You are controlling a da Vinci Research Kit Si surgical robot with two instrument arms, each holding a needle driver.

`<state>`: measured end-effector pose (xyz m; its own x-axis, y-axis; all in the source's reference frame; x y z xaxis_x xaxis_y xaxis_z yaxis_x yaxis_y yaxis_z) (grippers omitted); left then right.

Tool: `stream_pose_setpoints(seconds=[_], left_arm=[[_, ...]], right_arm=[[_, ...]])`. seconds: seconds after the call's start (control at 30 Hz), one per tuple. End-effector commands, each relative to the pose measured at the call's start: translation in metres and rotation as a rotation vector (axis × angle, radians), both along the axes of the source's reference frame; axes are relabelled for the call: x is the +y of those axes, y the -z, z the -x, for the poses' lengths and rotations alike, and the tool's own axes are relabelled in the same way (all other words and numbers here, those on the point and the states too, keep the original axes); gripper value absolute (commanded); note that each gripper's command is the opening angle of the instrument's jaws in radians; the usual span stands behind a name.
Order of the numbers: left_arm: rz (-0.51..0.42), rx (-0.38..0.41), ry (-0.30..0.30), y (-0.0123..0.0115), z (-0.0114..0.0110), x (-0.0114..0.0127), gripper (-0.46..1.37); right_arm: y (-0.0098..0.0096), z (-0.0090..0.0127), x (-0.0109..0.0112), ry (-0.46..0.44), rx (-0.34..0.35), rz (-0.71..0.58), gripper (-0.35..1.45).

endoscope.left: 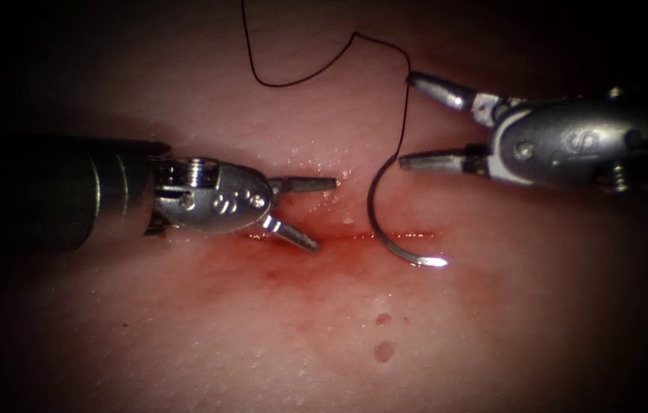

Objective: Wound Closure
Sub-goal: Pick up the needle with the left end-effector

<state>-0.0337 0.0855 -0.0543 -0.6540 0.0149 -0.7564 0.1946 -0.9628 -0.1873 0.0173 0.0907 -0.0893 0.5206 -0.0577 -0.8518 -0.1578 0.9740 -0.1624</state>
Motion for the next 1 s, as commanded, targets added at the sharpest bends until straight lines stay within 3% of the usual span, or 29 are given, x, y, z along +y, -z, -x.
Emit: stream_pose_setpoints(seconds=[0.03,0.47,1.0], left_arm=[[-0.006,0.003,-0.020,0.0000,0.0003,-0.0001,0.48],[-0.016,0.004,-0.074,-0.0007,0.0029,0.0002,0.47],[-0.020,0.047,-0.132,-0.0034,0.0052,-0.0006,0.38]], right_arm=[[0.0000,0.0001,0.0000,0.009,-0.001,-0.005,1.19],[0.0001,0.0011,0.0003,0.006,-0.020,-0.007,1.19],[0.0002,0.0019,0.0005,0.009,-0.019,-0.016,1.18]])
